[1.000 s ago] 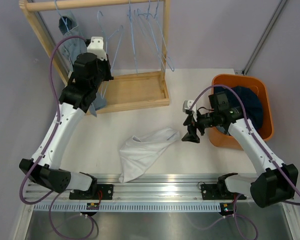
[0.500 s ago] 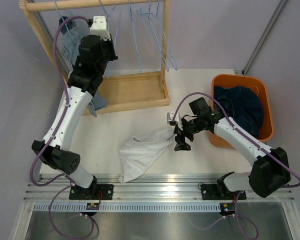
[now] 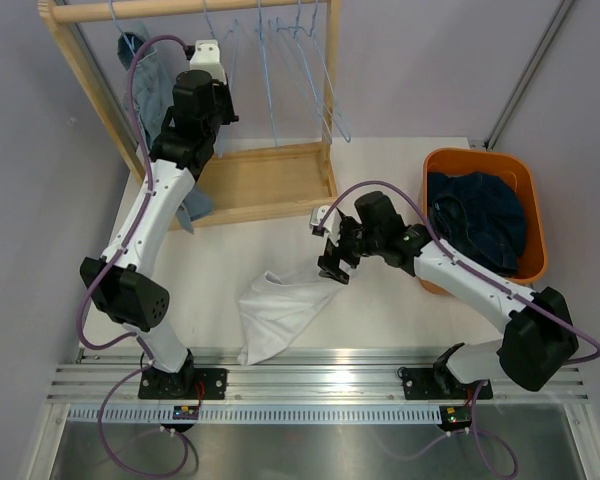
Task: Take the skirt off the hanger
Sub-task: Place the hanger at the clothesline.
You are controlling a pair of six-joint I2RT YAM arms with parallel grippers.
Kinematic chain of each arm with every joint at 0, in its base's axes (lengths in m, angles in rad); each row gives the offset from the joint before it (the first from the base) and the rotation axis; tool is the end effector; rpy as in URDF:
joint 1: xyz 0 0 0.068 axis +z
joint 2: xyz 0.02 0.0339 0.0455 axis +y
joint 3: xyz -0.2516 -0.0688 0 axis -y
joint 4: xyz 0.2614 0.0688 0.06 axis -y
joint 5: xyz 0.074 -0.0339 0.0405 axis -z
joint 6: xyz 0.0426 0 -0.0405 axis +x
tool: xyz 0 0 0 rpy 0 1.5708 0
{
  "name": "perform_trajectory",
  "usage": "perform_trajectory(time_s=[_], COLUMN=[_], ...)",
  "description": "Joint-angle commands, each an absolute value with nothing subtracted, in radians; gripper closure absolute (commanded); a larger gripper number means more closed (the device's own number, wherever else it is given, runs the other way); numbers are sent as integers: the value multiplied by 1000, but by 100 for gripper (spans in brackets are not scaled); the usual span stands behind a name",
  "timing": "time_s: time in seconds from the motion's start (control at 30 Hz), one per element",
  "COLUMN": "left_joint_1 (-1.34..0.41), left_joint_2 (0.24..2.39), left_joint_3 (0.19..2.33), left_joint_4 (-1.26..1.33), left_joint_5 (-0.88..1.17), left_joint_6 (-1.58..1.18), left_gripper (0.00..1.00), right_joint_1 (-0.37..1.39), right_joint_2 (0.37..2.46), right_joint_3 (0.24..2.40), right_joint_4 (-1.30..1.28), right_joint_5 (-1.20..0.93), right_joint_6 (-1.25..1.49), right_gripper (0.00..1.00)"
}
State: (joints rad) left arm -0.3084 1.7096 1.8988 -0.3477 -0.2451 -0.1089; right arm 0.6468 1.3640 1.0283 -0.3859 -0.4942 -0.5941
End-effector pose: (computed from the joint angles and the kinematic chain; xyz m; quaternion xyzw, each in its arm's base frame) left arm 0.3977 -0.1159 0.4526 -0.0037 0.7593 -0.0424 0.6493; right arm 0.2421 0.2081 0.2566 -0.5957 0.6603 0.2333 0.3934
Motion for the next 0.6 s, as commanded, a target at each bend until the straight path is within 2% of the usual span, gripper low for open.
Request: perform_trajectory(time_s=[0.0,0.1,0.13,0.17,0.2,0.23,0.3,0.4,0.57], left_joint_1=[-307,-308,-308,-308,-307,-307,-305,-304,-298], left_joint_2=[1695,1669,1660,1648,1620,1605,1569,1485,1295], left_joint_3=[1925,1902,1892,1885,1878,1864,1847,1795,1665], left_joint_4=[-284,-284,-285,-285,-285,-287,-293,-311,-345], left_joint_5=[-224,-196,-183,-175,-173,-172,-167,-164,-164], left_joint_6=[-130,-136,-140,-150,-159,-167,-181,-186,-160], left_gripper=[91,70,61,52,38,32,20,9,2], right_joint_1=[678,680,680,680,680,683,696,753,807], right_joint_2=[1374,1394,1397,1408,1414,1425,1465,1528,1630], right_joint_3=[1008,1015,1020,1035,1045,1049,1051,1061,1114], right_joint_4=[-212,-221,-262,-306,-377,-481,-502,-445,-316], right_joint_5=[-385,-478,-524,-678,-769,-835,-914,-821,-614], right_joint_6=[-477,-498,-533,-593,-779,-854,-900,-850,-733], right_gripper=[1,0,1,0,1,1,0,1,1])
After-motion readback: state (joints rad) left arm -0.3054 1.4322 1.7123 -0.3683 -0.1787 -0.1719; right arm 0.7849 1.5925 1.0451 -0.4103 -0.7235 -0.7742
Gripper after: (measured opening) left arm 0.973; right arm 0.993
